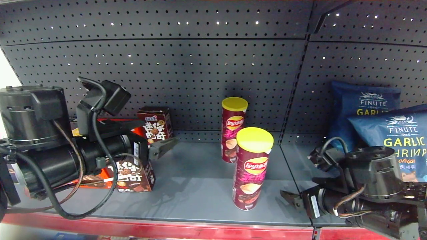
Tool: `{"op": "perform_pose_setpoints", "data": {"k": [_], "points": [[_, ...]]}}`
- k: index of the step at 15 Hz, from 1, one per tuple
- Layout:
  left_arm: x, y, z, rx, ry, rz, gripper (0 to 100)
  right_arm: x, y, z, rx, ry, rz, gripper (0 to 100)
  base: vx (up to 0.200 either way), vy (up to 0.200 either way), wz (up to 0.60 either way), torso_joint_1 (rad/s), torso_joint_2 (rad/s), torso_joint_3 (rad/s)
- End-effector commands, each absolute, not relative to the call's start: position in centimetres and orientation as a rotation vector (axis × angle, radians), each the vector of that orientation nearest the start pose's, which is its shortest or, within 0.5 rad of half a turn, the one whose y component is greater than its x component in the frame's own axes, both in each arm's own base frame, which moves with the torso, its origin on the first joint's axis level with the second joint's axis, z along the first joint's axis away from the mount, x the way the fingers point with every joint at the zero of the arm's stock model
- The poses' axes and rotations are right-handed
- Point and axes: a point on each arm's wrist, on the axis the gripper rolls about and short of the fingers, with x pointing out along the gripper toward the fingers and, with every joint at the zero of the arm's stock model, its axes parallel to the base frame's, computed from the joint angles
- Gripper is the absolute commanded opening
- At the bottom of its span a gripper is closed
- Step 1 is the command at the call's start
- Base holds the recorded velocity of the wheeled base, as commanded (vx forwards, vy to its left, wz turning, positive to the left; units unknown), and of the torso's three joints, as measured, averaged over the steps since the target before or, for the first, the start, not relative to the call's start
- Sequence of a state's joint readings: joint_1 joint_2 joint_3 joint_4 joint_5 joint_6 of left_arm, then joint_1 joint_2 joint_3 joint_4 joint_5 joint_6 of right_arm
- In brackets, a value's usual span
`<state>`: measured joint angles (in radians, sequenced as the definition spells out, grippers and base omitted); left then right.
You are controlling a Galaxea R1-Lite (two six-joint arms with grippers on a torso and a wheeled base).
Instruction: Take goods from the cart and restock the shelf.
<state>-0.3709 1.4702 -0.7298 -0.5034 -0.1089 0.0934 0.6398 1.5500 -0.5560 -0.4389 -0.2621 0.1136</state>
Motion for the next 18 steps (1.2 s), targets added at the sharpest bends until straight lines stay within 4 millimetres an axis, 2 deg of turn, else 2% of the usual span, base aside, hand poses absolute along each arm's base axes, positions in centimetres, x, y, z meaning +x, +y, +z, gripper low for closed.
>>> {"op": "perform_pose_setpoints", "data": {"k": [1, 4, 8, 18], "points": [[22.9, -9.1, 21.4, 0.126, 0.205, -0.486, 100, 20.9, 14.7, 13.6, -0.137, 0.531, 0.336, 100, 0.000, 0.000, 0.00, 0.000, 0.00, 0.000], [22.9, -9.1, 21.4, 0.126, 0.207, -0.488, 100, 22.1, 15.9, 14.1, -0.126, 0.508, 0.345, 100, 0.000, 0.000, 0.00, 0.000, 0.00, 0.000], [22.9, -9.1, 21.3, 0.126, 0.210, -0.486, 100, 21.5, 17.0, 13.7, -0.145, 0.516, 0.386, 100, 0.000, 0.000, 0.00, 0.000, 0.00, 0.000], [23.0, -9.1, 21.2, 0.125, 0.213, -0.488, 100, 22.2, 19.1, 13.2, -0.152, 0.509, 0.427, 100, 0.000, 0.000, 0.00, 0.000, 0.00, 0.000]]}}
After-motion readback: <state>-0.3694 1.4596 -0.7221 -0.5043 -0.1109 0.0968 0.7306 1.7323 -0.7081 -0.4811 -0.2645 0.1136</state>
